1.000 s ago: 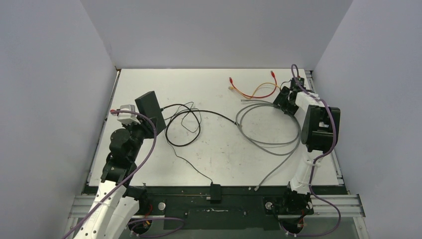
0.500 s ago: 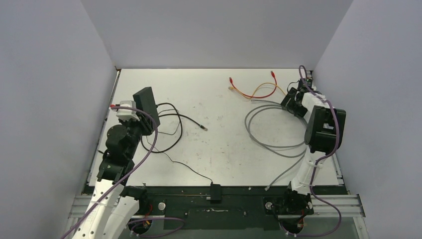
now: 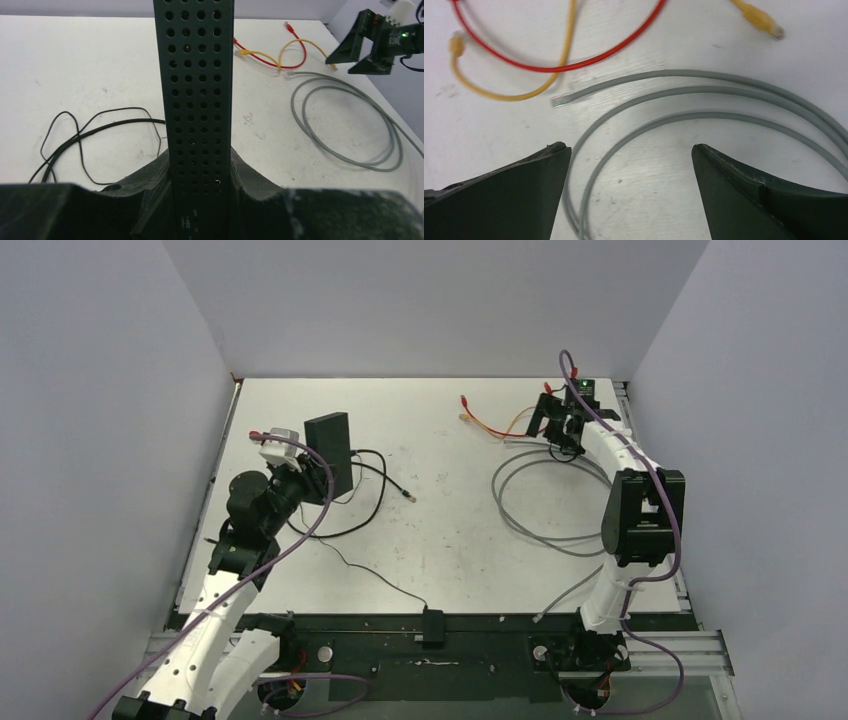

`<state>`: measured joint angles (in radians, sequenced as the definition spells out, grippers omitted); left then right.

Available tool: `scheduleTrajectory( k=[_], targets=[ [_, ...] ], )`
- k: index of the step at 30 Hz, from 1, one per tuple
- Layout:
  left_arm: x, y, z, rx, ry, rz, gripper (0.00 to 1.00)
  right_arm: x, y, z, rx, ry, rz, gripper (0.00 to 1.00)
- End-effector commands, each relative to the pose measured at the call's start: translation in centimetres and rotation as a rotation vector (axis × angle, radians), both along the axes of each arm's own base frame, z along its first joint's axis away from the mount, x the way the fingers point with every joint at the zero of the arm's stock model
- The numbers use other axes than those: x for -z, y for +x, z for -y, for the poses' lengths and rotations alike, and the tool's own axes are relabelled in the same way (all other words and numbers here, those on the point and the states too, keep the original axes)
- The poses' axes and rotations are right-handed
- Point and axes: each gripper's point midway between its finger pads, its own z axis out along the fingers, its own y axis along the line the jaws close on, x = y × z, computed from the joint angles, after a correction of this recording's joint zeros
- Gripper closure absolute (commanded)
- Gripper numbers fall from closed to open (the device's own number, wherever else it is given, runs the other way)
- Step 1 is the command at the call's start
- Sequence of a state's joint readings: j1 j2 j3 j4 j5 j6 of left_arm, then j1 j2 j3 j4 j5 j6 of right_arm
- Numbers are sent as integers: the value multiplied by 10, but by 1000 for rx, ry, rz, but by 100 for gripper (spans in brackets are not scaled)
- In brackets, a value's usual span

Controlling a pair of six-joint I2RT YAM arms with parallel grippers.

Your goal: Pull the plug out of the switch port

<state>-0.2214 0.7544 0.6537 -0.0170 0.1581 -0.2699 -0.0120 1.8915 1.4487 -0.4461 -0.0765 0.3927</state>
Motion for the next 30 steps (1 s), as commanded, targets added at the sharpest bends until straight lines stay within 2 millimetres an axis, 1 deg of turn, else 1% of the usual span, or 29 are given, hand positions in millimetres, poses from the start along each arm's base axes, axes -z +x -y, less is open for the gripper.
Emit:
scheduleTrajectory(
  k=[1,4,6,9,10,11,17,20,24,27,30],
  targets=[
    [-86,-3,28,158,-110,260,100,-68,12,-42,-150,20,174,3],
    [-86,-4,43,242,-132,259,100,-83,7,-68,-240,73,214,0],
    [-85,-5,52,294,-159,250,100,-89,2,-85,-300,121,229,0],
    [-84,-6,64,366,-194,241,100,-101,-6,-105,-376,198,260,0],
    [-86,-7,67,386,-207,246,100,-104,-9,-111,-397,224,269,4],
    [-87,-7,69,401,-224,246,100,-109,-12,-118,-428,251,287,5],
    [-90,-13,85,510,-321,237,100,-129,-37,-165,-621,390,333,7],
    [-91,-15,90,546,-350,225,100,-137,-50,-190,-722,455,341,8],
    [-94,-19,90,555,-375,235,100,-147,-72,-220,-848,553,341,9],
    [-96,-23,90,561,-399,245,100,-152,-86,-235,-907,620,350,8],
    [-95,-25,91,567,-429,226,100,-161,-95,-246,-955,657,364,8]
  ],
)
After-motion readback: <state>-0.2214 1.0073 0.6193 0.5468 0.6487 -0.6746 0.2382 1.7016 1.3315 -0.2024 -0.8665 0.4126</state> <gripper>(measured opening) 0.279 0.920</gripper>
